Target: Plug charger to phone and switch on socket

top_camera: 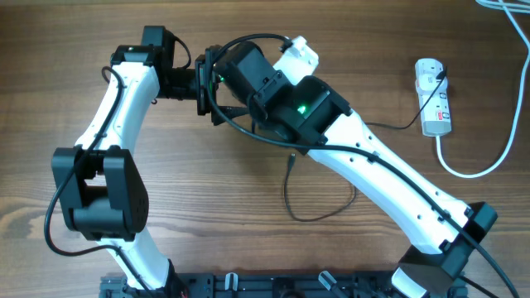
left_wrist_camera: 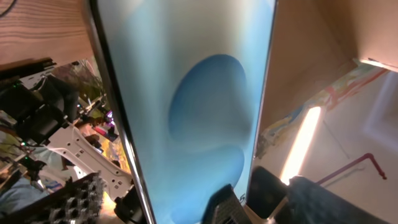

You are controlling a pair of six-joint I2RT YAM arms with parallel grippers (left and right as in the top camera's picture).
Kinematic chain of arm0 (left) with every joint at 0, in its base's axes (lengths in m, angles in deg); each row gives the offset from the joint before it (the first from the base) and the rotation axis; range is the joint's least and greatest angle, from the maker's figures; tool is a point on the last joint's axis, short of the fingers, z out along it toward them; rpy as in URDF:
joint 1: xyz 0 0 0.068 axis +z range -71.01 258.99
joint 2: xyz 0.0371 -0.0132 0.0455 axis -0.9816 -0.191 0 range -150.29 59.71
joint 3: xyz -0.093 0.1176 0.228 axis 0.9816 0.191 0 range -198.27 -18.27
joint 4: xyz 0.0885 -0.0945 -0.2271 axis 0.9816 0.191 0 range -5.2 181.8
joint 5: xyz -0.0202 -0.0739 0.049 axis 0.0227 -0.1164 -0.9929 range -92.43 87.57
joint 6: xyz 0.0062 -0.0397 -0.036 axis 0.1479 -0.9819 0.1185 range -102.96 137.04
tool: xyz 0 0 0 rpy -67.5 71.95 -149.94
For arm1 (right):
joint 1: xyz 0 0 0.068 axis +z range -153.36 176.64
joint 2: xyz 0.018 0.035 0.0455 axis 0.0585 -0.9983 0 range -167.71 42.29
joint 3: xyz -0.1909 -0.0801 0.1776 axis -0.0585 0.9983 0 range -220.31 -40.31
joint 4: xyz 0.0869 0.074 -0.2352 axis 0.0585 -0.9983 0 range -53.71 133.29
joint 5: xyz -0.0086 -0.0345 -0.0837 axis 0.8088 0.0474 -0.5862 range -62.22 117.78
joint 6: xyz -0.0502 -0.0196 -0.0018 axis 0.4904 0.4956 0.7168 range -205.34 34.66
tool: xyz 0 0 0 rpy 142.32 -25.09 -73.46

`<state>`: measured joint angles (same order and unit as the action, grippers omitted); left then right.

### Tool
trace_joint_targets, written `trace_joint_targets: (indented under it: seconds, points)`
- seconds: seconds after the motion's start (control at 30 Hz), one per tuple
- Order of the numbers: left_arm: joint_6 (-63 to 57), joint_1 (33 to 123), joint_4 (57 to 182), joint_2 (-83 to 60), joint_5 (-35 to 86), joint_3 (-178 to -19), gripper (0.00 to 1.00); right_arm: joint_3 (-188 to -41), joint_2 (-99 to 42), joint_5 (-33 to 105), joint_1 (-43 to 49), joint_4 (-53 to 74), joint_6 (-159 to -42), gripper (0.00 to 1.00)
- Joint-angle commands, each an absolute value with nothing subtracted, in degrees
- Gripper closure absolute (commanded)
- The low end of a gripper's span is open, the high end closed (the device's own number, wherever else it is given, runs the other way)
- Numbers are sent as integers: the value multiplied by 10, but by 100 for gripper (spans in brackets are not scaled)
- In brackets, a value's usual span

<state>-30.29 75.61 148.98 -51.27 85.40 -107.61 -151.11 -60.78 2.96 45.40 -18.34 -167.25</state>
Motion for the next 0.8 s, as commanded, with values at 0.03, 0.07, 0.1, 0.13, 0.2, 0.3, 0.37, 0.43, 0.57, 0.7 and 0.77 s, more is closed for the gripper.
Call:
trace_joint_targets:
  seconds: [0.03,0.07,0.1,0.13,0.2,0.3,0.37,0.43,0.57,0.7,0.77]
  points:
    - [-299,755,1488,-494,860,-1076,13,-1524,-610,10,455,-178,-1881,96]
    - [-300,755,1487,-494,848,-1076,14,-1524,-610,12,455,-179,-1894,96]
    - [-300,755,1487,-494,837,-1076,14,-1524,-608,12,455,-179,-1895,96]
    - [-304,755,1487,-494,830,-1076,14,-1524,-608,12,455,-179,-1895,96]
    - [-317,755,1487,-494,815,-1076,14,-1524,-601,16,455,-187,-1950,96]
    - [-344,755,1487,-494,815,-1076,15,-1524,-591,18,455,-203,-2040,96]
    - [-364,755,1487,-494,818,-1076,23,-1524,-590,17,455,-202,-2040,96]
    - [-366,755,1487,-494,820,-1076,35,-1524,-591,17,455,-204,-2040,96]
    - [-375,753,1487,-494,826,-1076,38,-1523,-596,17,455,-204,-2040,96]
    - [-375,753,1487,-494,826,-1076,38,-1520,-596,24,455,-204,-2038,96]
    - [-375,753,1487,-494,826,-1076,38,-1520,-596,28,456,-204,-2039,95]
